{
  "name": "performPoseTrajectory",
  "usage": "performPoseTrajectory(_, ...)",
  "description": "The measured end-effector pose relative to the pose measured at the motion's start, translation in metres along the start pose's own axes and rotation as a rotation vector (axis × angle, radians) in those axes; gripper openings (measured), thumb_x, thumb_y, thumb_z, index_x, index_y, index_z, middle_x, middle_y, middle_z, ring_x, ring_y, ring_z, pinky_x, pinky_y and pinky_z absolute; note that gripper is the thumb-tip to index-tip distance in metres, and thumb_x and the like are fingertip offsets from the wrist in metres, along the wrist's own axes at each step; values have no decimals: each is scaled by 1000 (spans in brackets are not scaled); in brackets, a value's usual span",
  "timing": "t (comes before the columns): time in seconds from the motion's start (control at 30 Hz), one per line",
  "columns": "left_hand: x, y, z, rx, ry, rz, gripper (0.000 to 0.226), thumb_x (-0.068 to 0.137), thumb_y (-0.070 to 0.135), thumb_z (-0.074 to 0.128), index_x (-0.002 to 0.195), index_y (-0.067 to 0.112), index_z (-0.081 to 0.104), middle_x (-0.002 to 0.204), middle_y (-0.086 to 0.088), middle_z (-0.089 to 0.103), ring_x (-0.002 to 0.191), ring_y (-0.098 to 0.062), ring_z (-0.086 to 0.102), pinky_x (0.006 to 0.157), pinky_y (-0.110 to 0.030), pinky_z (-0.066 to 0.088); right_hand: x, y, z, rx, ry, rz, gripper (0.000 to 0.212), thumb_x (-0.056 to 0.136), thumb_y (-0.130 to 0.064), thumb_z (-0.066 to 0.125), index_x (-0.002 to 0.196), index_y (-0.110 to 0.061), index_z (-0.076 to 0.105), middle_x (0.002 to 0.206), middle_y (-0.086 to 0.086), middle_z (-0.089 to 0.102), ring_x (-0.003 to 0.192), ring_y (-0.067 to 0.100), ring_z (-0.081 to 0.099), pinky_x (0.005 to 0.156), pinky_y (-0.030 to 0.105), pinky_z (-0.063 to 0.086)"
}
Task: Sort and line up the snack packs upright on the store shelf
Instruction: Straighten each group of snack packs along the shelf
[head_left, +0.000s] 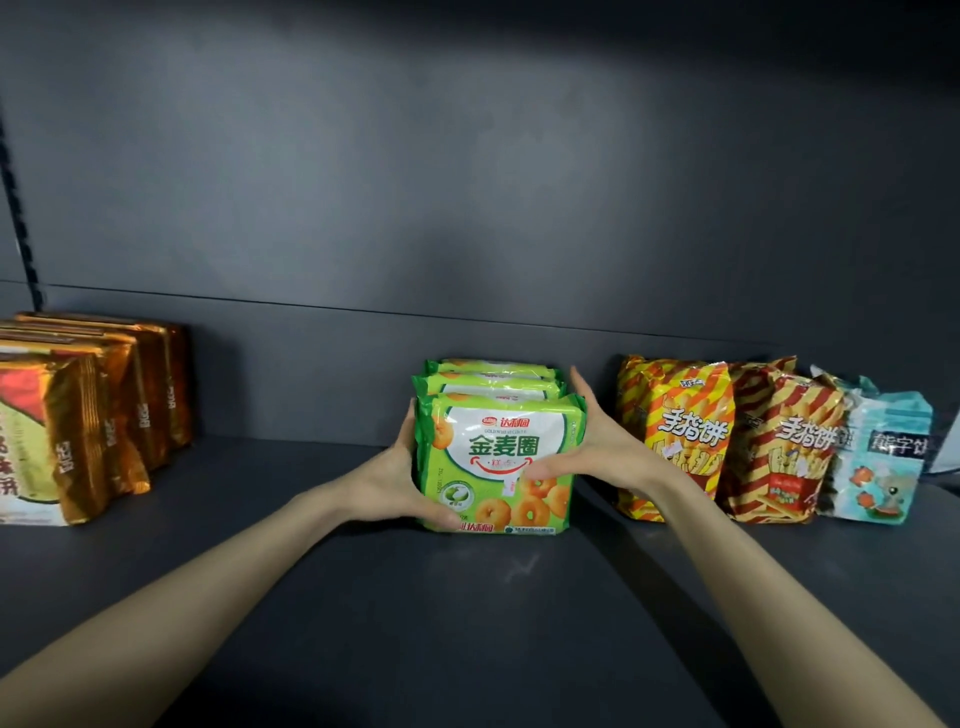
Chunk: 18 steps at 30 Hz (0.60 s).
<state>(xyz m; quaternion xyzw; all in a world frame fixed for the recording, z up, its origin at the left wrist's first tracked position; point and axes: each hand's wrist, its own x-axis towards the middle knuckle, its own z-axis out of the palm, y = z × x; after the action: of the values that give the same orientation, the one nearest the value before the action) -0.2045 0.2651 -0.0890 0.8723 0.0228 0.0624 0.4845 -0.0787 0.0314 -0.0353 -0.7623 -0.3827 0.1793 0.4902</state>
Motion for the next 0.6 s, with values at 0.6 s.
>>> performPoseTrajectory(0.6,-6,-14,-14,-83,-12,-5,104,55,10,89,141,19,30,118,7,66,106,-6,64,92,-27,53,15,-15,25,-36,-92,-59,128,63,5,82,148,-32,-7,128,-10,59,116,7,58,98,32,48)
